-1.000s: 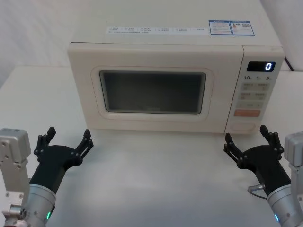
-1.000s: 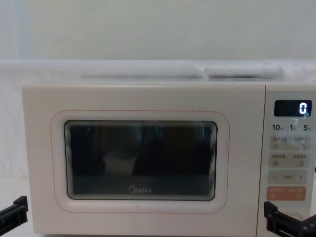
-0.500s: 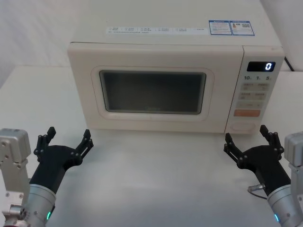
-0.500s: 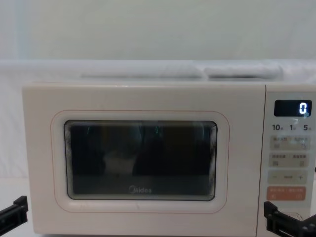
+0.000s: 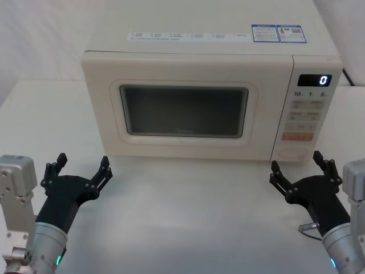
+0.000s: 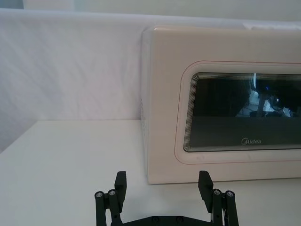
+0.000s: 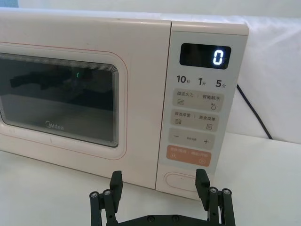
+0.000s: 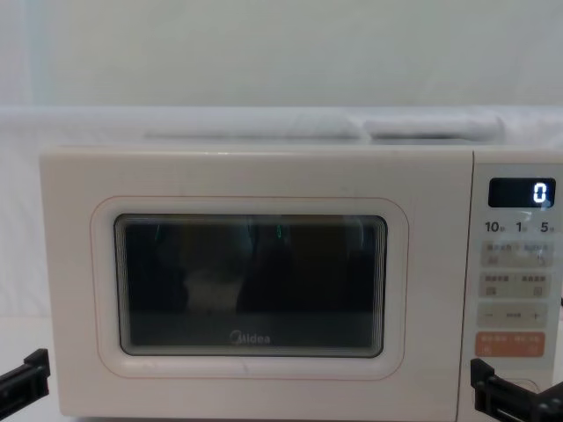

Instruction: Press the button to open the microwave door with one hand; close the microwave door with the other hand.

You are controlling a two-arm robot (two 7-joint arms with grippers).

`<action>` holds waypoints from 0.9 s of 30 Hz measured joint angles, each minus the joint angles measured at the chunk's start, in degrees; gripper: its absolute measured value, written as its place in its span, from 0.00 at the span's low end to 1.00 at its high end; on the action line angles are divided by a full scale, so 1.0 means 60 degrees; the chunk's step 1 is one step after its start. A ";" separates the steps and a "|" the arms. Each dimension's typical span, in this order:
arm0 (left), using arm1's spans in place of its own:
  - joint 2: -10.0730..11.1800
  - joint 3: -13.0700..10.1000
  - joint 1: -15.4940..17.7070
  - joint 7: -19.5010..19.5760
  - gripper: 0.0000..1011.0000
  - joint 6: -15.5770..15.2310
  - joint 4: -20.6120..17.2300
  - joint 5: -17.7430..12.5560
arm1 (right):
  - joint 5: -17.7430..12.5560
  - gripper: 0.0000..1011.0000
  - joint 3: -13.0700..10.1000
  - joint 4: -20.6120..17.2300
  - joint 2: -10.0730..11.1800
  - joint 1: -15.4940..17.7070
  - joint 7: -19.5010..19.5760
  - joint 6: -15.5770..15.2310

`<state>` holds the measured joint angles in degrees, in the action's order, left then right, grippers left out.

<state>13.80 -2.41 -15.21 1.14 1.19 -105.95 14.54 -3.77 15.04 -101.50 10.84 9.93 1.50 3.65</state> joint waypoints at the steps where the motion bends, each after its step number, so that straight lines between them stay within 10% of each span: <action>1: 0.0000 0.0000 0.0000 0.0000 0.99 0.0000 0.0000 0.0000 | -0.0001 0.99 0.0000 0.0000 0.0000 -0.0001 0.0000 0.0000; 15: 0.0000 0.0000 0.0000 0.0000 0.99 -0.0001 0.0000 0.0000 | -0.0001 0.99 0.0000 0.0000 0.0000 -0.0001 0.0000 0.0000; 27: 0.0000 0.0000 0.0000 0.0000 0.99 0.0000 0.0000 0.0000 | 0.0000 0.71 0.0000 0.0000 0.0000 -0.0001 0.0000 0.0000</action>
<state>13.81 -2.41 -15.21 1.14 1.19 -105.95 14.54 -3.78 15.04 -101.49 10.84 9.93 1.50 3.65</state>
